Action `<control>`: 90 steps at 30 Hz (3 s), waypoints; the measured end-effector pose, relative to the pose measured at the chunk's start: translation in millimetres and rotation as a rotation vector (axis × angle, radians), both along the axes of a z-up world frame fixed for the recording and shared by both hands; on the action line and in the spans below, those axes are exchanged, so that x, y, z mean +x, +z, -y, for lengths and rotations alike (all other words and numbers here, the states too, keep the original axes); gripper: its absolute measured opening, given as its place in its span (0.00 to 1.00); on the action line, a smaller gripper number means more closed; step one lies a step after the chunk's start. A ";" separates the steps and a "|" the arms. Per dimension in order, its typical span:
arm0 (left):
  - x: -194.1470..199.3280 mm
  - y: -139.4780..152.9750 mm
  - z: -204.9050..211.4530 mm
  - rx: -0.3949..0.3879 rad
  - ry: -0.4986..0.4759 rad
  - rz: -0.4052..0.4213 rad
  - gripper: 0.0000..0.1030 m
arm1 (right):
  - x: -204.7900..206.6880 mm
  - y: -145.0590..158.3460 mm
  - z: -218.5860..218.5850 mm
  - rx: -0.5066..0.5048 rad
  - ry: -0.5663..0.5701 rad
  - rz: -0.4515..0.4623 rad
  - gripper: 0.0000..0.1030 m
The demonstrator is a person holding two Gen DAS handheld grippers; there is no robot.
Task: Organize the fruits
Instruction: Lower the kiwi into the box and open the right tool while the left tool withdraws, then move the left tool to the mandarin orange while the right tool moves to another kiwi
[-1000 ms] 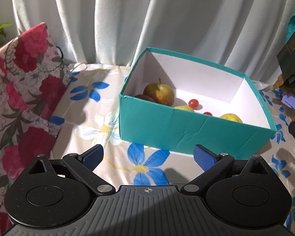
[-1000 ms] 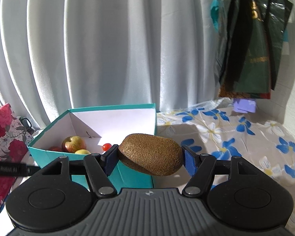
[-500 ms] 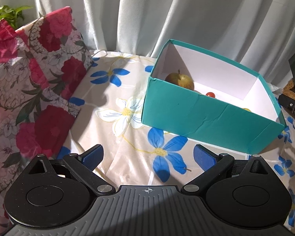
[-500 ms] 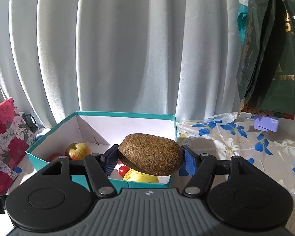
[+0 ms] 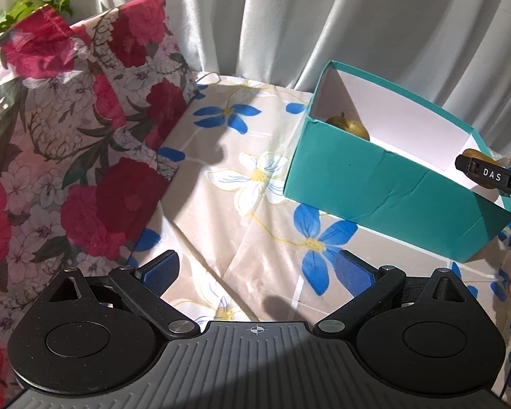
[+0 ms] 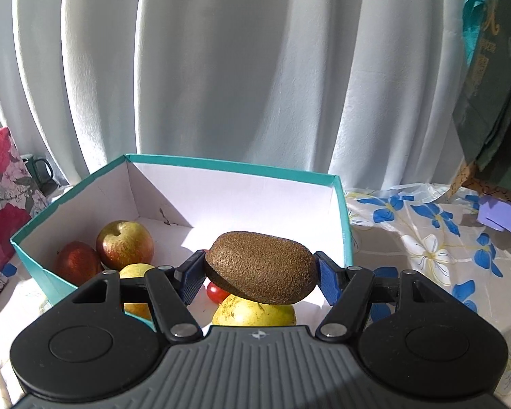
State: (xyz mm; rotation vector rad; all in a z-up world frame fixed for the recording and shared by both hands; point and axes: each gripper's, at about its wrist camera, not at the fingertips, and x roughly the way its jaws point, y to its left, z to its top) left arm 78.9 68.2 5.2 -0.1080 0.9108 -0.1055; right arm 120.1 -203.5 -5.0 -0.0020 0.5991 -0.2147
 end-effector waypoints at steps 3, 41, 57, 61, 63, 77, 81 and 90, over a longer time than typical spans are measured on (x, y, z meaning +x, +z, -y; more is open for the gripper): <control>-2.0 -2.8 -5.1 0.003 0.014 -0.012 0.98 | 7.3 -4.7 -0.1 -0.010 -0.004 -0.013 0.65; -27.3 -8.9 30.3 -0.047 -0.322 0.016 0.98 | -99.5 45.8 2.0 0.067 -0.096 0.170 0.86; -43.7 -35.1 70.6 0.066 -0.524 0.045 0.98 | -167.0 22.8 3.4 0.091 -0.185 0.087 0.86; -40.7 -36.8 71.9 0.062 -0.509 0.033 0.98 | -175.0 22.2 3.0 0.087 -0.203 0.081 0.86; -39.7 -38.3 73.4 0.059 -0.507 0.024 0.98 | -178.3 22.2 4.1 0.085 -0.214 0.079 0.86; -34.3 -45.7 74.9 0.024 -0.508 0.018 0.96 | -192.7 23.5 9.2 0.078 -0.273 0.076 0.86; -30.8 -49.1 71.0 -0.023 -0.513 0.013 0.90 | -194.8 21.3 12.0 0.080 -0.289 0.066 0.86; -20.6 -54.5 67.0 -0.117 -0.517 -0.033 0.77 | -190.6 14.3 15.8 0.094 -0.304 0.040 0.86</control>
